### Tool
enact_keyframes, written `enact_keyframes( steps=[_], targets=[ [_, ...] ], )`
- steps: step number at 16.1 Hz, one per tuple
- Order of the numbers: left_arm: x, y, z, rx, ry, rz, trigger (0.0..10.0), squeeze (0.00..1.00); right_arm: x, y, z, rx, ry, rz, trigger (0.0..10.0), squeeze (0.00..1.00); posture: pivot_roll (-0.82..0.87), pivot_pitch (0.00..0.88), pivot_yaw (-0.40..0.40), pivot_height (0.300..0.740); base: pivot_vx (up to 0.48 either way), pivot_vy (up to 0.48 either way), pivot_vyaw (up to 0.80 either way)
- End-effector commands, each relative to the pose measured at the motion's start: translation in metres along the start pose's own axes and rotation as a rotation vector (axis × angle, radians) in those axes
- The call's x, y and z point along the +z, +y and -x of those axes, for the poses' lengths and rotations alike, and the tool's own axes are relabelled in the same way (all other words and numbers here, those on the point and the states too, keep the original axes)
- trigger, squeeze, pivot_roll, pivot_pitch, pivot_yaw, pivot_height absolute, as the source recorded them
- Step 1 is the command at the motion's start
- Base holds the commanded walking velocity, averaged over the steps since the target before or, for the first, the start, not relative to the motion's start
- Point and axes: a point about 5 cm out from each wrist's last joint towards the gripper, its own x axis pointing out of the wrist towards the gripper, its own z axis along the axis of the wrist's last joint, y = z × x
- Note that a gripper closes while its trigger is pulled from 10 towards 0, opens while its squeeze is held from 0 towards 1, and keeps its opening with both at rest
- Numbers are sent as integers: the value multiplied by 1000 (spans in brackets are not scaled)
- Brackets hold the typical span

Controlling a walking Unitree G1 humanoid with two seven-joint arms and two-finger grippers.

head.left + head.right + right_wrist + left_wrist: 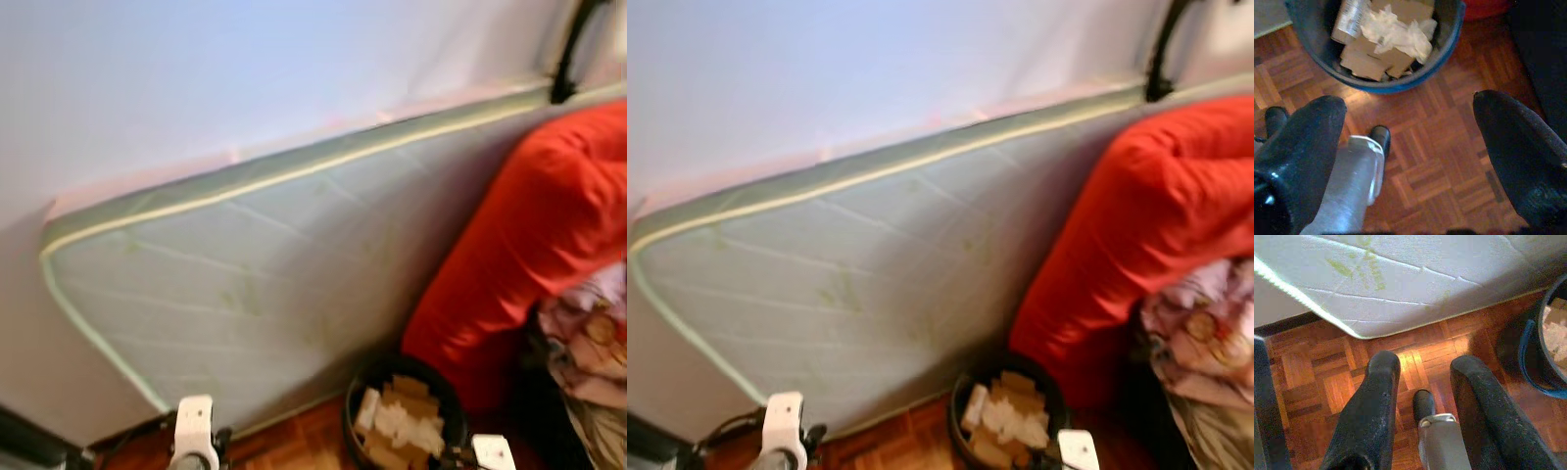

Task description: Clean up the room

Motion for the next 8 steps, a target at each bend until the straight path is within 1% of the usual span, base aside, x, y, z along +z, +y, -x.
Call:
enact_keyframes(
  steps=[1,2,3,6,8],
  targets=[
    [-4,5,1,12,19,-14,10000,0,0,3,0,4,5,-1,10000,0,-30,0,36,740,0,0,-706],
    [-4,8,2,19,24,-22,10000,0,2,9,-2,11,-2,-3,10000,0,-35,0,39,740,0,0,-706],
    [-4,9,2,28,25,-21,10000,0,2,10,-2,13,-4,-7,10000,0,-31,0,37,740,0,0,-694],
    [-4,9,2,37,19,-5,10000,0,1,12,-2,25,1,10,10000,0,-9,0,29,740,0,0,-700],
    [-5,10,2,40,25,-17,10000,0,3,10,-2,12,-5,-2,10000,0,-6,0,26,740,0,0,-700]
  ],
)
